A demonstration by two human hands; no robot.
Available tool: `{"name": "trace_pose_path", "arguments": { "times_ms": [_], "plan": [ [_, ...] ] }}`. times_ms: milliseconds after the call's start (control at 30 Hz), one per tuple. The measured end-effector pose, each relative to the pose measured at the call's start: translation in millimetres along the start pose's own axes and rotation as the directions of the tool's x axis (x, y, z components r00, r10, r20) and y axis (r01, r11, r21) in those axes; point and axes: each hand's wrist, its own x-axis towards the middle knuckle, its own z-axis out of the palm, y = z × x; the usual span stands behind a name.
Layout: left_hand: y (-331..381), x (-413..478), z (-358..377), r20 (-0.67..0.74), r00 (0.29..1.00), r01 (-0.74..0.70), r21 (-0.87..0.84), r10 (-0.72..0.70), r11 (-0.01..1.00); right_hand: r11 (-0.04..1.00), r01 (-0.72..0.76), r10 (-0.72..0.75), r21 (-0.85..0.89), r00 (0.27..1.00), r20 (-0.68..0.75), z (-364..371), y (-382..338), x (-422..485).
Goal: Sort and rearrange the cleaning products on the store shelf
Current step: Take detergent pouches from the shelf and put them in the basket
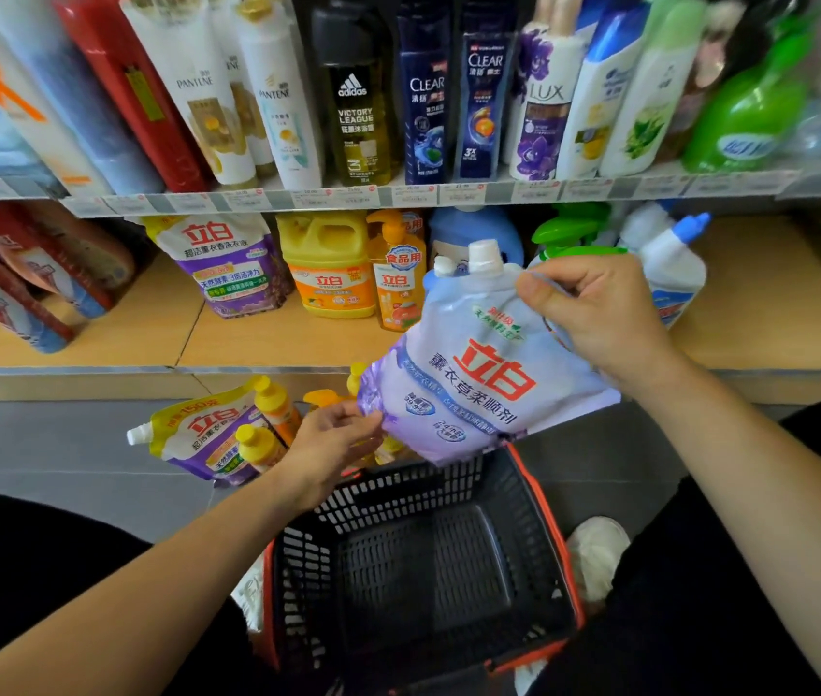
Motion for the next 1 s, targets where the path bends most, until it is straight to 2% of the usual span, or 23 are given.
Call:
{"name": "trace_pose_path", "arguments": {
  "times_ms": [67,133,233,333,433,533,600,667,700,767,833,1000],
  "plan": [
    [8,-2,5,-0.100,0.989,-0.113,-0.003,0.112,0.994,0.995,-0.092,0.094,0.024,0.993,-0.066,-8,15,0],
    [19,-6,8,-0.177,0.956,-0.223,0.080,0.234,0.972,0.983,-0.184,0.185,0.021,0.977,-0.110,-14,31,-2],
    [42,-13,11,-0.215,0.846,-0.432,0.261,0.488,0.863,0.955,-0.296,0.293,0.007,0.941,-0.168,-14,46,-8],
    [67,-26,16,-0.119,0.706,-0.557,0.515,0.698,0.651,0.897,-0.432,0.442,0.094,0.885,-0.145,-4,54,-15],
    [90,-41,26,-0.009,0.559,-0.655,0.609,0.829,0.448,0.804,-0.563,0.580,0.194,0.813,-0.044,7,60,-15],
    [107,-54,35,0.097,0.406,-0.705,0.666,0.909,0.244,0.779,-0.605,0.614,0.165,0.790,-0.002,18,59,-17],
    [113,-61,41,0.166,0.350,-0.736,0.658,0.922,0.161,0.815,-0.578,0.580,0.046,0.813,-0.055,29,52,-18],
    [114,-67,47,0.260,0.314,-0.767,0.637,0.913,0.082,0.891,-0.435,0.423,-0.133,0.900,-0.105,38,37,-20],
    [113,-70,49,0.306,0.299,-0.775,0.630,0.904,0.043,0.938,-0.327,0.322,-0.115,0.945,-0.062,41,28,-21],
    [110,-74,51,0.360,0.300,-0.793,0.609,0.883,0.022,0.974,-0.209,0.199,0.088,0.974,0.112,50,9,-25],
    [105,-75,52,0.366,0.335,-0.799,0.598,0.869,0.056,0.963,-0.203,0.164,0.175,0.963,0.213,57,-2,-29],
    [92,-78,56,0.356,0.364,-0.796,0.598,0.861,0.090,0.891,-0.307,0.218,0.335,0.936,0.276,59,-4,-31]
  ]
}}
